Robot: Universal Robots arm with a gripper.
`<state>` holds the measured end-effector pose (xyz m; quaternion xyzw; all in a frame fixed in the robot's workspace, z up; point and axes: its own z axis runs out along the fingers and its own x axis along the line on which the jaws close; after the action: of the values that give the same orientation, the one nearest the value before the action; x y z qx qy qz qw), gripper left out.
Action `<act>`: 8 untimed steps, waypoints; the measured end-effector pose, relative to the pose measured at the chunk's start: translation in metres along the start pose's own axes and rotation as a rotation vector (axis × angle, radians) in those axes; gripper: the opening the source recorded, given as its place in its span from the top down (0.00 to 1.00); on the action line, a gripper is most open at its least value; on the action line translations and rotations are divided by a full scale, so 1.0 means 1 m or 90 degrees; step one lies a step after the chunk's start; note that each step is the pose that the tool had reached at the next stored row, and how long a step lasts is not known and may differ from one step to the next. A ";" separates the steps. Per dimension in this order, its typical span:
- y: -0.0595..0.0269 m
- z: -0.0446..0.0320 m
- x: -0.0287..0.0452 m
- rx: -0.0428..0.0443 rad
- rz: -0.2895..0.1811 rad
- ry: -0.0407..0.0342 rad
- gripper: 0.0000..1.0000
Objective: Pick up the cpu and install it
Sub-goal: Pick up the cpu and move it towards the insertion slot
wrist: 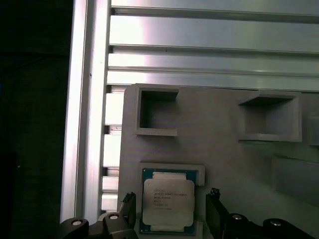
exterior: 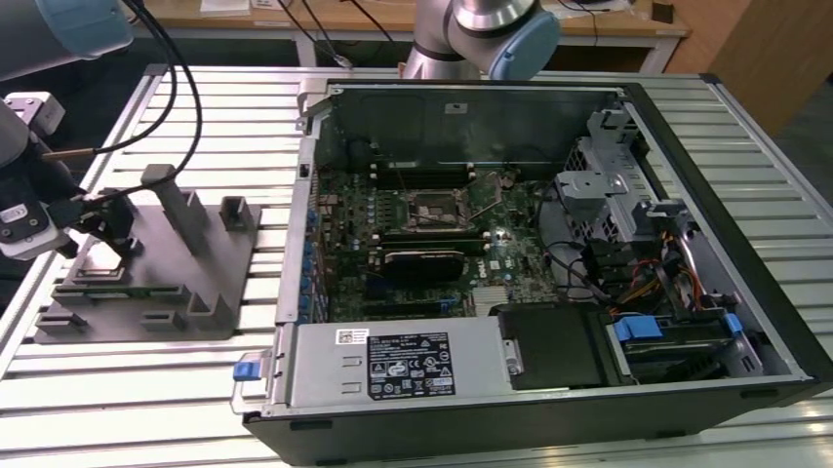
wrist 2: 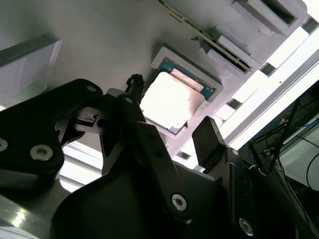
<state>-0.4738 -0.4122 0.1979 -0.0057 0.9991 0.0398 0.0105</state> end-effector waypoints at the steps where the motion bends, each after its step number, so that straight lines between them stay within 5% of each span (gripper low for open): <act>1: 0.0000 0.0001 0.0000 0.0000 0.000 0.0001 0.34; 8: -0.0001 0.0011 0.0000 -0.0001 0.000 -0.0001 0.34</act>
<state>-0.4738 -0.4122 0.1969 -0.0057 0.9991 0.0398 0.0106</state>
